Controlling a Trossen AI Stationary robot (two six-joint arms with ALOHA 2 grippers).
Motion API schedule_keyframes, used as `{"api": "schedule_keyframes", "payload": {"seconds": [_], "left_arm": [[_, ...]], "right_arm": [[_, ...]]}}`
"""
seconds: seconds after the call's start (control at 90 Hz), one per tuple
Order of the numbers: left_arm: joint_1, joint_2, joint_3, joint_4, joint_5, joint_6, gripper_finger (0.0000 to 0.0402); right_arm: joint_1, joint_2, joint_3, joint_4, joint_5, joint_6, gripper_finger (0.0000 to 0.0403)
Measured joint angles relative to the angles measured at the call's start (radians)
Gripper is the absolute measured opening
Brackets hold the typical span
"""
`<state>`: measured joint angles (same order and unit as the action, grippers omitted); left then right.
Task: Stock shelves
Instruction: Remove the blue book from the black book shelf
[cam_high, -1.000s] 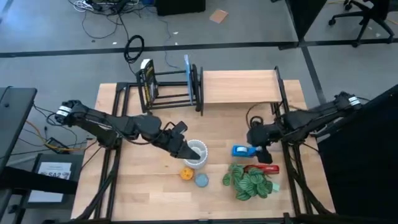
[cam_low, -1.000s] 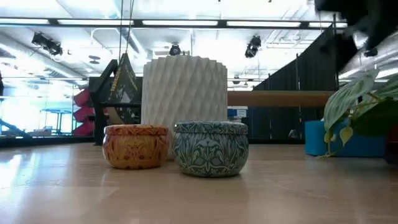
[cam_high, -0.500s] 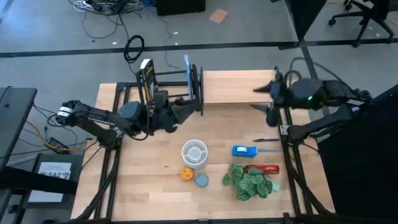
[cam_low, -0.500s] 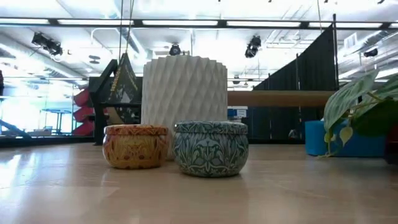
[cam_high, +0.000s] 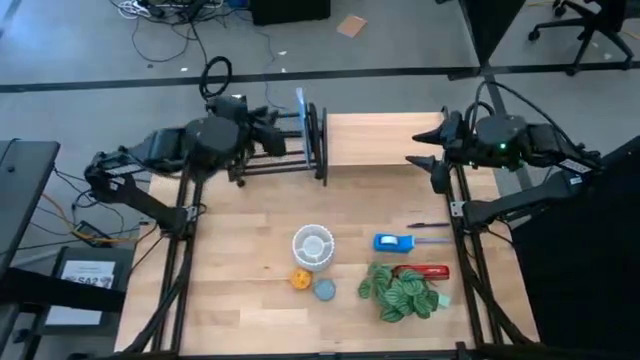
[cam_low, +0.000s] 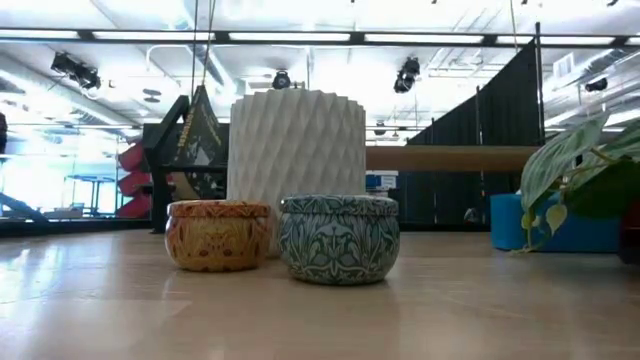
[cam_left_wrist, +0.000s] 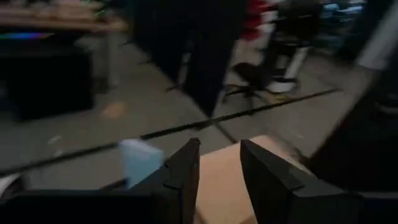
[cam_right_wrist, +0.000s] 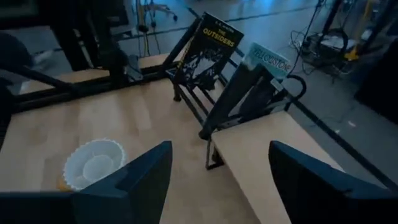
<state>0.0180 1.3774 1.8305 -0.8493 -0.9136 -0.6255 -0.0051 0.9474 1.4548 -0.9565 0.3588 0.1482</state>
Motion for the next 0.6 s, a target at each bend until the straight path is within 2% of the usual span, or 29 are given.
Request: {"api": "schedule_keyframes", "payload": {"seconds": [0.222,0.4,0.6], "left_arm": [[0.150,0.071,-0.140,0.029,0.196,-0.046,0.0183],[0.213,0.176,-0.219,0.057,0.204,-0.091,0.0239],[0.248,0.304,-0.227,0.135,0.205,-0.018,0.0245]], "right_arm": [[0.000,0.039,0.000,0.003,-0.001,-0.011,0.0231],[0.001,0.058,0.000,0.005,-0.050,-0.011,0.0231],[0.001,0.058,0.000,0.004,-0.074,0.036,0.0231]]}}
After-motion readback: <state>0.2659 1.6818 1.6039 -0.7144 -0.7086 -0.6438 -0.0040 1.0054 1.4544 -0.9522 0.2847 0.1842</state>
